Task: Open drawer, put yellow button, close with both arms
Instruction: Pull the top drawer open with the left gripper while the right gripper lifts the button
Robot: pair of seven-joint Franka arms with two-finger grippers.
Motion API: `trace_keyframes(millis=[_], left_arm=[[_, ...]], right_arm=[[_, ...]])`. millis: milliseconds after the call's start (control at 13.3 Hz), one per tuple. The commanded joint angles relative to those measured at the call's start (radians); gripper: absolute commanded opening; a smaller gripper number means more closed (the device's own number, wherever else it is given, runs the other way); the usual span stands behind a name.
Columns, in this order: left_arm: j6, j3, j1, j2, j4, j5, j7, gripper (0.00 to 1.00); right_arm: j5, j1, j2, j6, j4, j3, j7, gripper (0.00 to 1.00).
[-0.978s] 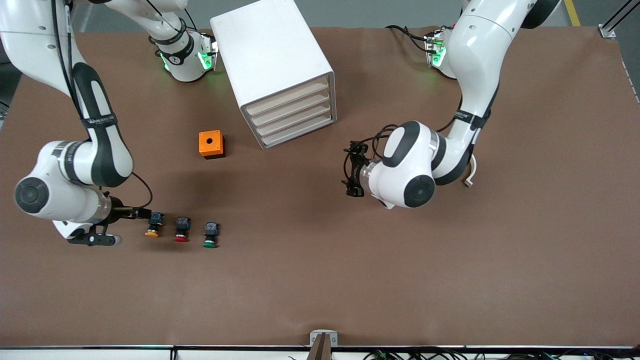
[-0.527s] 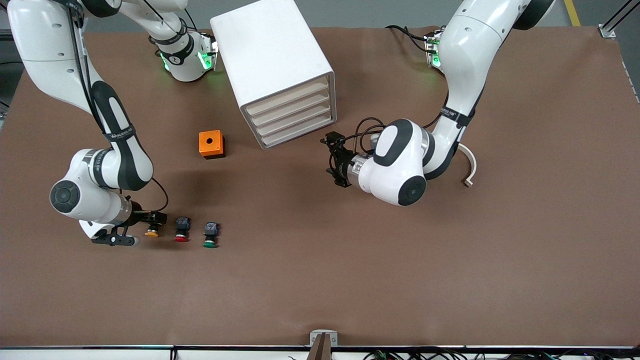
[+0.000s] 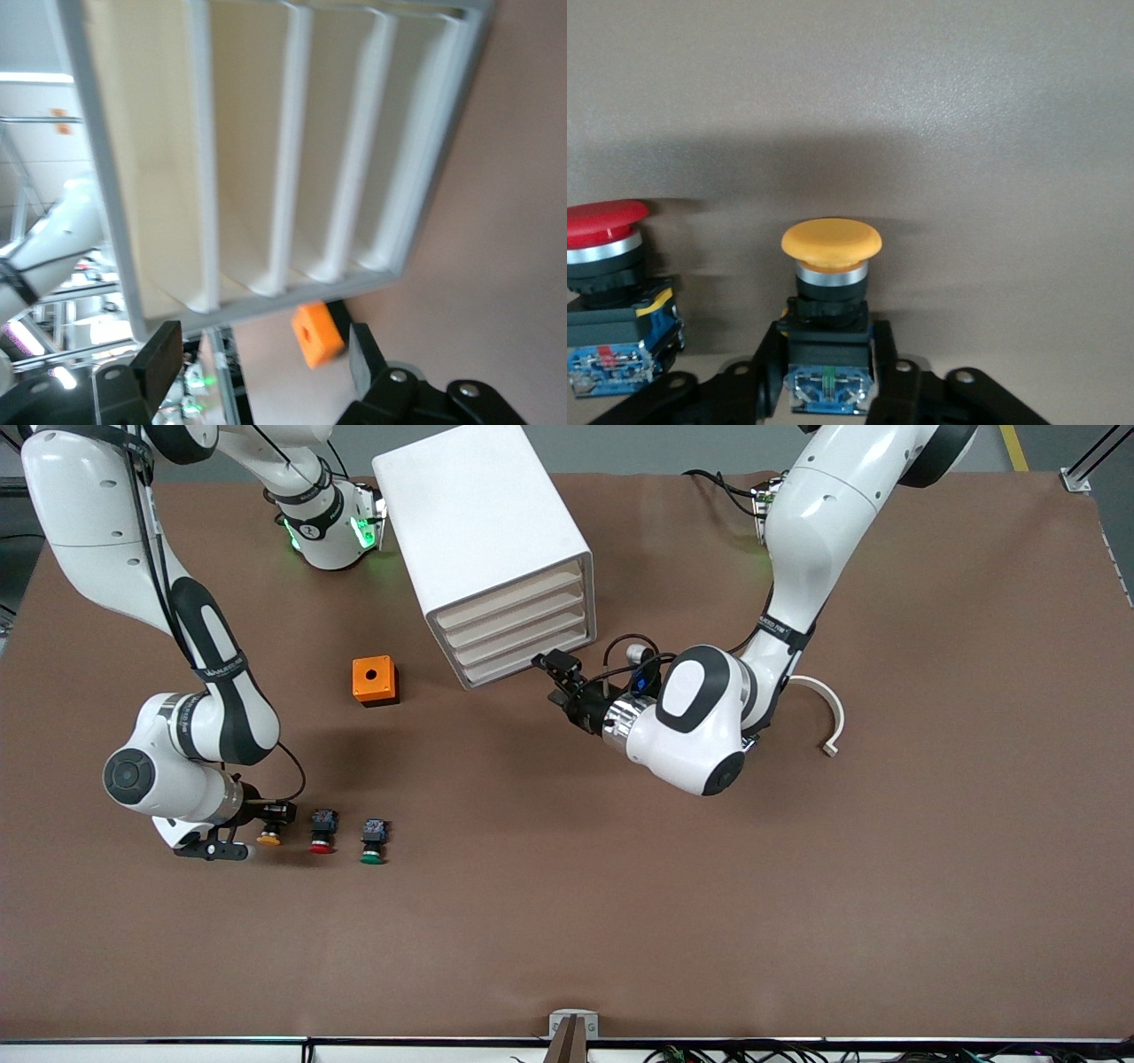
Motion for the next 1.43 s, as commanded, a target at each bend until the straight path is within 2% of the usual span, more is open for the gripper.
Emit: trace_keyframes(millis=[0, 75, 301, 527, 752, 1053, 1279, 1354], left_arm=[[-0.096, 0.003, -0.022, 0.032, 0.017, -0.044, -0.019, 0.73], [-0.113, 0.001, -0.031, 0.039, 0.017, -0.044, -0.016, 0.69], [-0.132, -0.002, -0.082, 0.052, 0.017, -0.046, -0.017, 0.64], [-0.132, -0.003, -0.1, 0.059, 0.016, -0.051, -0.019, 0.61], [-0.132, -0.003, -0.127, 0.059, 0.016, -0.051, -0.019, 0.46], [-0.132, -0.003, -0.142, 0.073, 0.016, -0.061, -0.017, 0.45], [-0.132, -0.005, -0.151, 0.072, 0.017, -0.064, -0.016, 0.25], [-0.132, -0.005, -0.15, 0.072, 0.017, -0.064, -0.01, 0.14]], right_arm=[[0.017, -0.015, -0.014, -0.01, -0.006, 0.013, -0.013, 0.08], [0.014, -0.013, -0.016, -0.01, -0.006, 0.013, -0.022, 0.03], [0.014, -0.012, -0.032, -0.059, 0.015, 0.025, -0.044, 0.01], [0.017, -0.012, -0.081, -0.261, 0.104, 0.031, -0.028, 0.01], [0.02, -0.01, -0.149, -0.468, 0.181, 0.035, 0.056, 0.0], [0.02, 0.021, -0.244, -0.659, 0.221, 0.044, 0.22, 0.0], [0.026, 0.057, -0.308, -0.755, 0.225, 0.045, 0.382, 0.0], [0.055, 0.071, -0.327, -0.78, 0.227, 0.044, 0.447, 0.0]])
